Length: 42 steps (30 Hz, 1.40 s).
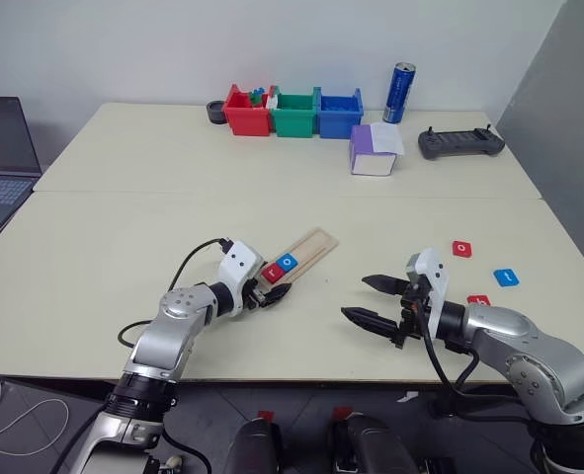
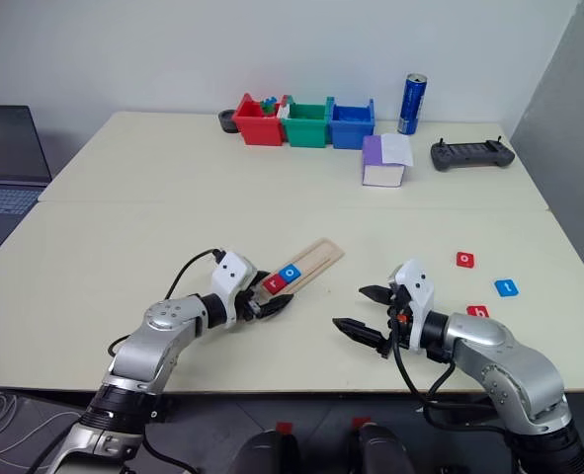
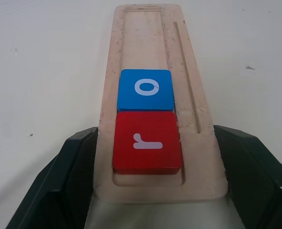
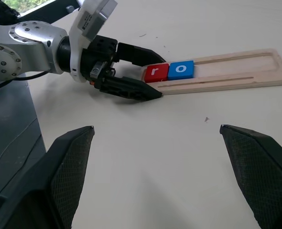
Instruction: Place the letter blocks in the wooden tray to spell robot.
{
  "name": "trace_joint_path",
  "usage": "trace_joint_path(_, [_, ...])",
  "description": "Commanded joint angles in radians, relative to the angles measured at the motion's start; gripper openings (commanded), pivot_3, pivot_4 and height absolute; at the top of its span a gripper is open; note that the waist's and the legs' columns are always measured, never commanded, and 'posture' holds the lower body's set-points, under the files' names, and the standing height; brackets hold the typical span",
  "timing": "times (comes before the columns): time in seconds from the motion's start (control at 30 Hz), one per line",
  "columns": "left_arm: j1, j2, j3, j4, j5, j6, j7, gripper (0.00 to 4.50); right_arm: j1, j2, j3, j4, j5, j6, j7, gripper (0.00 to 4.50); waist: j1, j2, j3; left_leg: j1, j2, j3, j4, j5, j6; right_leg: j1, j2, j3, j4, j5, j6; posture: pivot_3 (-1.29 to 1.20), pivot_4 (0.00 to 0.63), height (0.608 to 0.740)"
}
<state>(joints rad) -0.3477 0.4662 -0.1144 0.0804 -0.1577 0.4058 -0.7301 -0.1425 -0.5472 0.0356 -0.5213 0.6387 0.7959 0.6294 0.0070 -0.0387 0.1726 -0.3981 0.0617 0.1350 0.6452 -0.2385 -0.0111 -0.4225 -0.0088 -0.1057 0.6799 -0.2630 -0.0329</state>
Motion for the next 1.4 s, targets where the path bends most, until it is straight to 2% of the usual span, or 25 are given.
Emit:
trace_joint_path(0.03, [-0.021,0.032,-0.044,0.062,0.012,-0.066,-0.105,3.39,0.021,-0.027,-0.059,-0.054,0.001,-0.023,-0.006,4.50,0.001,0.000,0.000,0.000,0.000,0.000,0.000,0.000,0.000,0.000,0.000,0.000,0.000,0.000,0.000,0.00,0.150,0.740])
trace_joint_path(0.27, [-0.076,0.026,-0.141,0.172,0.033,-0.236,-0.295,3.39,0.070,-0.131,-0.125,-0.010,-0.047,-0.062,0.031,4.50,0.012,0.000,0.000,-0.001,-0.001,0.000,0.000,0.000,0.001,0.000,0.000,0.000,-0.002,0.000,0.000,0.00,0.150,0.740])
trace_joint_path(0.57, [-0.151,0.034,-0.195,0.361,0.060,-0.454,-0.507,3.39,0.337,-0.236,-0.288,-0.151,-0.011,-0.131,0.161,4.50,0.017,0.000,-0.002,-0.001,-0.002,0.000,0.000,-0.002,0.003,0.001,-0.001,0.000,-0.004,0.000,0.000,0.00,0.150,0.740])
trace_joint_path(0.77, [-0.131,0.053,-0.203,0.291,0.025,-0.430,-0.615,3.39,0.416,-0.236,-0.328,-0.228,0.005,-0.123,0.145,4.50,0.009,0.000,-0.002,-0.001,-0.001,0.000,0.000,-0.002,0.003,0.001,0.000,-0.001,-0.005,0.000,0.000,0.00,0.150,0.740])
trace_joint_path(1.0, [-0.109,0.046,-0.211,0.248,0.040,-0.391,-0.614,3.39,0.454,-0.225,-0.328,-0.266,0.011,-0.115,0.118,4.50,0.013,0.000,-0.003,-0.001,-0.001,-0.002,0.000,-0.002,0.003,0.001,0.000,-0.002,-0.005,0.000,0.000,0.00,0.150,0.740])
trace_joint_path(1.4, [-0.116,0.027,-0.221,0.191,0.063,-0.335,-0.552,3.39,0.402,-0.230,-0.295,-0.223,-0.004,-0.126,0.099,4.50,0.017,0.000,-0.003,-0.001,-0.002,-0.002,0.000,-0.002,0.003,0.002,0.000,-0.002,-0.005,0.000,0.000,0.00,0.150,0.740])
